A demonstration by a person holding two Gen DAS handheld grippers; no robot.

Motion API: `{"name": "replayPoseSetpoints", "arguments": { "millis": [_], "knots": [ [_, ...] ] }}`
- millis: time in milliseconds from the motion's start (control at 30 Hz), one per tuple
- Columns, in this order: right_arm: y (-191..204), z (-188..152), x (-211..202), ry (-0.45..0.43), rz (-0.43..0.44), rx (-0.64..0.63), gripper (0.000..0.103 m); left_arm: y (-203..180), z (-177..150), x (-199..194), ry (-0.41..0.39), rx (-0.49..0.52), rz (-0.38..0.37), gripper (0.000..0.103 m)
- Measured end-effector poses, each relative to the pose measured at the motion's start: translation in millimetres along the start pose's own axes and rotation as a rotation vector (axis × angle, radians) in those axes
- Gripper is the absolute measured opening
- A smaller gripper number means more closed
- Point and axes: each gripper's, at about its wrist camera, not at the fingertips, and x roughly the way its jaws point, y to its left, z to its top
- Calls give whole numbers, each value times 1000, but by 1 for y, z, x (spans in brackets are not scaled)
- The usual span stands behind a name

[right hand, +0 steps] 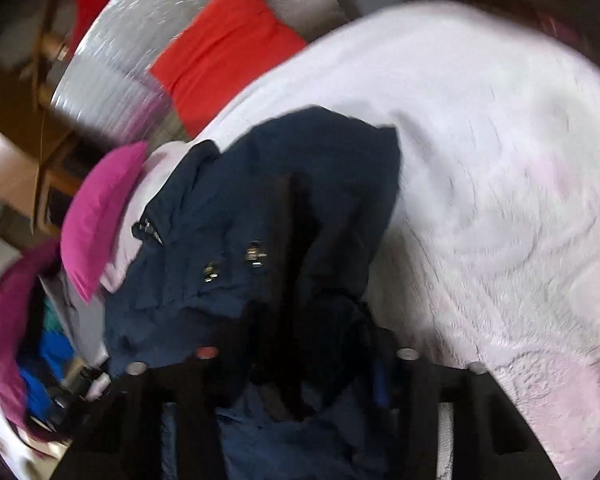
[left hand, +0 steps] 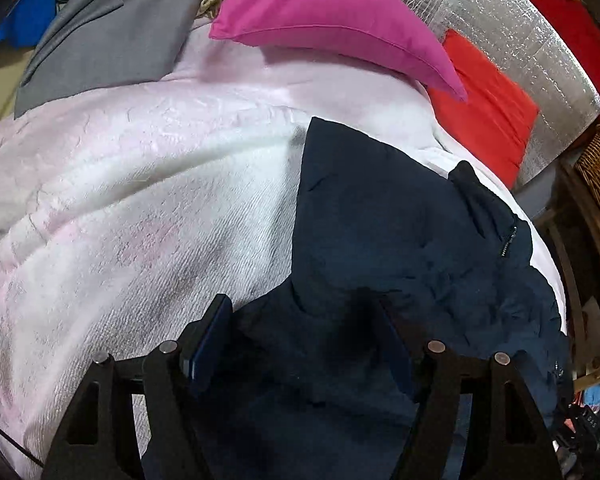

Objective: Fold large clothes

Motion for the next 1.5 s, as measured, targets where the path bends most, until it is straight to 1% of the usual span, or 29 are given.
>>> {"name": "replayPoseSetpoints", "arguments": {
  "millis": [33,100,133,167,200,233,300,333,400,500,633,733,767,800,867,933,967,1067,1167,1267,1333,1433,1500],
  "knots": [
    [7,-1,-6,-27,-12,-27,39,0,0,-2,-4,4,-3,69],
    [18,-4,-15,-78,-25,-74,39,3,-1,-6,-5,7,-2,68],
    [19,-4,-15,-86,-37,-90,39,5,-2,-6,2,5,-1,68],
    [17,-3,-12,-74,-51,-91,39,7,-4,-5,10,4,-1,68],
    [11,-4,-2,-35,-72,-74,39,7,-4,-5,13,6,-1,68],
    [8,-4,4,-15,-71,-62,41,6,-5,-7,13,10,1,68],
    [4,-2,2,-8,-56,-45,45,6,-8,-15,14,23,7,68],
    [3,-2,-2,-7,-45,-28,45,6,-9,-19,14,29,8,68],
    [1,-3,-10,-5,-24,-2,49,6,-12,-31,11,42,14,68],
    [2,-11,-25,-22,-26,-12,51,6,-19,-51,-9,83,25,69],
    [-1,-24,-47,-45,-17,-30,53,2,-40,-89,-78,208,86,74],
    [-2,-37,-69,-65,-2,-58,55,0,-66,-116,-131,349,165,78],
    [-2,-43,-77,-74,-5,-76,56,2,-72,-123,-141,383,182,80],
    [-1,-48,-84,-85,-6,-97,58,4,-78,-129,-148,412,199,83],
    [-3,-62,-100,-102,4,-122,59,15,-92,-144,-157,444,236,84],
    [-7,-81,-118,-109,22,-137,64,30,-102,-156,-145,417,240,84],
    [-9,-89,-125,-112,29,-147,65,40,-108,-163,-131,387,228,84],
    [-15,-111,-142,-115,35,-171,65,65,-131,-185,-113,315,194,84],
    [-23,-130,-154,-96,43,-172,65,83,-158,-197,-81,297,184,85],
    [-30,-145,-159,-59,49,-172,65,99,-183,-198,-21,285,204,85],
    [-34,-156,-161,-30,60,-172,65,108,-189,-197,10,257,198,85],
    [-39,-174,-165,25,58,-189,65,121,-196,-191,83,199,147,85],
    [-47,-187,-167,67,68,-183,67,123,-199,-187,113,184,114,85]
  ]
}}
